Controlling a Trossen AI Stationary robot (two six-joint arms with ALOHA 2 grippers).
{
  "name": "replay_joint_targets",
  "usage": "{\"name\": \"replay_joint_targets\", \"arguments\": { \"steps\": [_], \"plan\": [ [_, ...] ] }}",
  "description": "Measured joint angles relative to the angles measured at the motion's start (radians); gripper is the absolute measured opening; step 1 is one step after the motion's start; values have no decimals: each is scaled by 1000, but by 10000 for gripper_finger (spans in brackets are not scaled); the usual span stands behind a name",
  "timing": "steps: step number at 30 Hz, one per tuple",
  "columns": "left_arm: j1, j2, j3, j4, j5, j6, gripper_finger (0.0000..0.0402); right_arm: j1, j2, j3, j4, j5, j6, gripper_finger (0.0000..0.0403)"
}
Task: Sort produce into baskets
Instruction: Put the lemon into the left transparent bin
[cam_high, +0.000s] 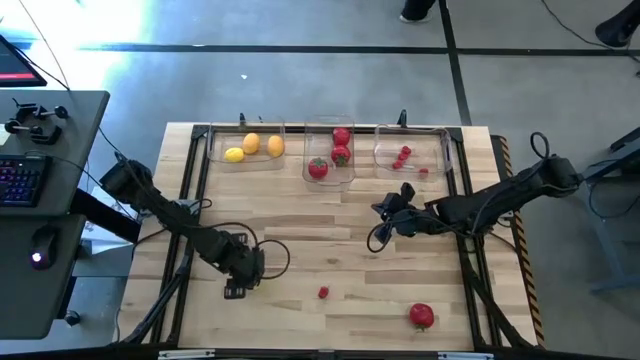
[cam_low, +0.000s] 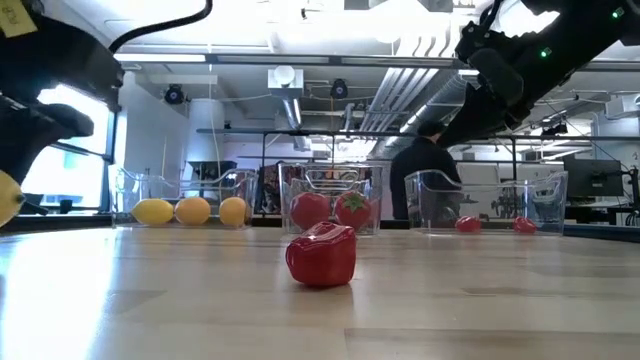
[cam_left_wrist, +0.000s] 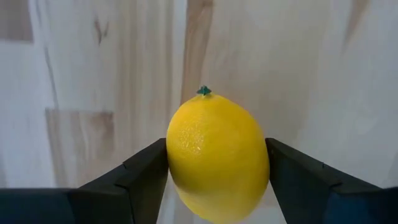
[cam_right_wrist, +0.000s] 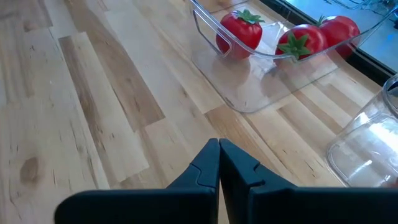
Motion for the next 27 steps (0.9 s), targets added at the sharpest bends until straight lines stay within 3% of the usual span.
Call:
{"name": "replay_joint_targets", "arguments": {
  "steps": [15, 23, 27],
  "plan": [
    [4, 0, 0, -161, -30, 11, 239, 0, 0, 0, 0, 0, 0, 0],
    [33, 1, 18, -163, -37, 63, 239, 0, 0, 0, 0, 0, 0, 0],
    [59, 1, 69, -150, -92, 110, 239, 0, 0, 0, 0, 0, 0, 0]
  ]
}}
